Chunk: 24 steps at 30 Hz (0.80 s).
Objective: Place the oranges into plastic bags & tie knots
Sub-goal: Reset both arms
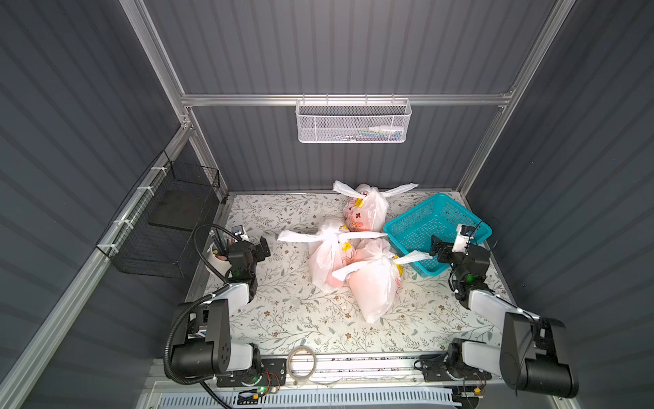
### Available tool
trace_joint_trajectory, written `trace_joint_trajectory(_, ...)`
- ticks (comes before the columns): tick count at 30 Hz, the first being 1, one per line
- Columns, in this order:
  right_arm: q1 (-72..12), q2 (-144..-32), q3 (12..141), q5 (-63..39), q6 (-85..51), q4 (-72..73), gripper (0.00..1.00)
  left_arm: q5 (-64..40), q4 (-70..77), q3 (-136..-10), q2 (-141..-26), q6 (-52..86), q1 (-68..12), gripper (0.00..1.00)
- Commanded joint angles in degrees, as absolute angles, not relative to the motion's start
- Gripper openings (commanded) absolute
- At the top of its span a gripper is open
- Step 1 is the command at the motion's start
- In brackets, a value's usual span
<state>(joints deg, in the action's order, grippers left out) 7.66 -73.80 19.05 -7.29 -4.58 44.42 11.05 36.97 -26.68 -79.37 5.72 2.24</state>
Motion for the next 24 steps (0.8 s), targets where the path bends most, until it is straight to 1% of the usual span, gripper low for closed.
trace_joint_trajectory(1,6.5,-78.8,16.2,-8.3,-3.9,56.8,0.99,7.9,38.4,-25.2,-79.9,4.4,2.5,1.00)
trace_joint_trajectory(4,6.4,-85.0,14.7,-9.4,-3.8,66.1,0.99,5.5,40.2,-24.6,-80.9,4.4,2.5,1.00)
trace_joint_trajectory(6,6.4,-82.5,15.4,-8.5,-3.6,60.3,0.99,4.6,40.6,-24.6,-81.7,4.6,2.5,1.00)
trace_joint_trajectory(8,6.4,-84.0,16.3,-7.8,-4.2,61.5,0.99,3.4,42.5,-23.9,-82.7,4.5,2.5,1.00)
trace_joint_trajectory(11,6.4,-83.1,18.8,-5.6,-4.9,54.6,0.99,2.1,46.3,-22.9,-84.3,4.4,2.5,1.00)
trace_joint_trajectory(13,5.9,-84.1,18.3,-5.0,-4.7,57.3,0.99,2.0,47.2,-22.9,-85.1,4.3,2.5,1.00)
trace_joint_trajectory(21,5.9,-83.8,18.4,-5.1,-4.6,56.8,0.99,0.9,51.8,-22.2,-89.0,3.4,2.5,1.00)
trace_joint_trajectory(24,5.8,-83.7,18.3,-5.2,-4.6,56.8,0.99,0.3,56.6,-20.8,-90.9,2.7,2.5,1.00)
